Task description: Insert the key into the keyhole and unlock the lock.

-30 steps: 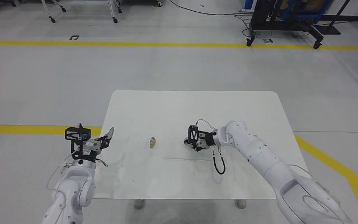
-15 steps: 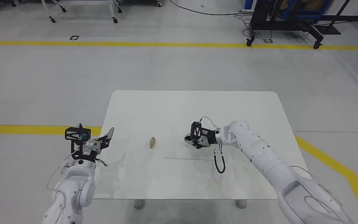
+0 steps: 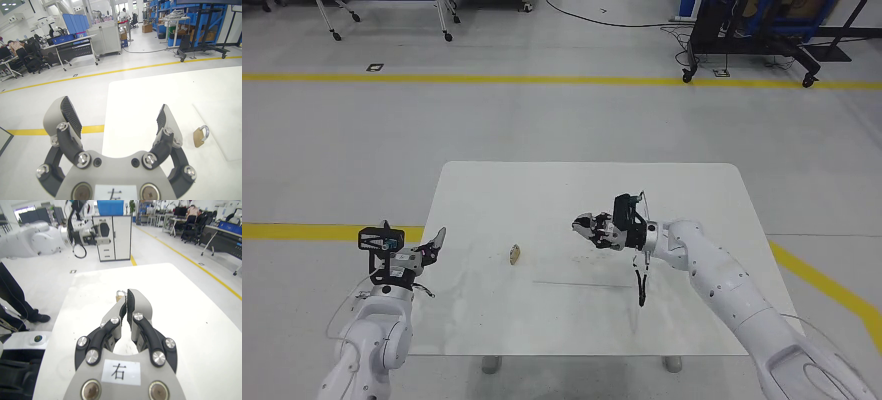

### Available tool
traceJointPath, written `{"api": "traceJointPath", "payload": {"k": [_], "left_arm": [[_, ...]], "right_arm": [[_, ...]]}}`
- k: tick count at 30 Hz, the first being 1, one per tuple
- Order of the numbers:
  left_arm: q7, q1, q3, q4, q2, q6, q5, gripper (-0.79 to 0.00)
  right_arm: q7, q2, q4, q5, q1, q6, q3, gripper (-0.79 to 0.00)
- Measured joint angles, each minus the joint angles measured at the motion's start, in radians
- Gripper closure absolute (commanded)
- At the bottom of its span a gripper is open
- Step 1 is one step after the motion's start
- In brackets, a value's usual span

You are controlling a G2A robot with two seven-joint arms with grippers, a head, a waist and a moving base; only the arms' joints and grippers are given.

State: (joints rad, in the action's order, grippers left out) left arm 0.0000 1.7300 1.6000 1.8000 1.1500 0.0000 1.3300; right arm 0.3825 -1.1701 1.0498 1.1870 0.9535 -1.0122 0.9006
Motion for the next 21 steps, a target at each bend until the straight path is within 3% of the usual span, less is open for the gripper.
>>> {"api": "traceJointPath", "payload": {"k": [10,16,21], "left_arm": [[0.0,0.0,0.0,0.0,0.0,0.0,0.0,-0.785],[0.0,0.0,0.0,0.0,0.0,0.0,0.0,-0.785],[0.0,0.0,0.0,0.0,0.0,0.0,0.0,-0.785]], "right_arm": [[0.005,0.0,0.003,-0.006,0.005,0.002,0.0,0.0],[0.124,-0.004,0.02,-0.197,0.044,0.0,0.01,0.0],[0.214,0.02,0.071,-0.296,0.062,0.0,-0.029,0.0]]}}
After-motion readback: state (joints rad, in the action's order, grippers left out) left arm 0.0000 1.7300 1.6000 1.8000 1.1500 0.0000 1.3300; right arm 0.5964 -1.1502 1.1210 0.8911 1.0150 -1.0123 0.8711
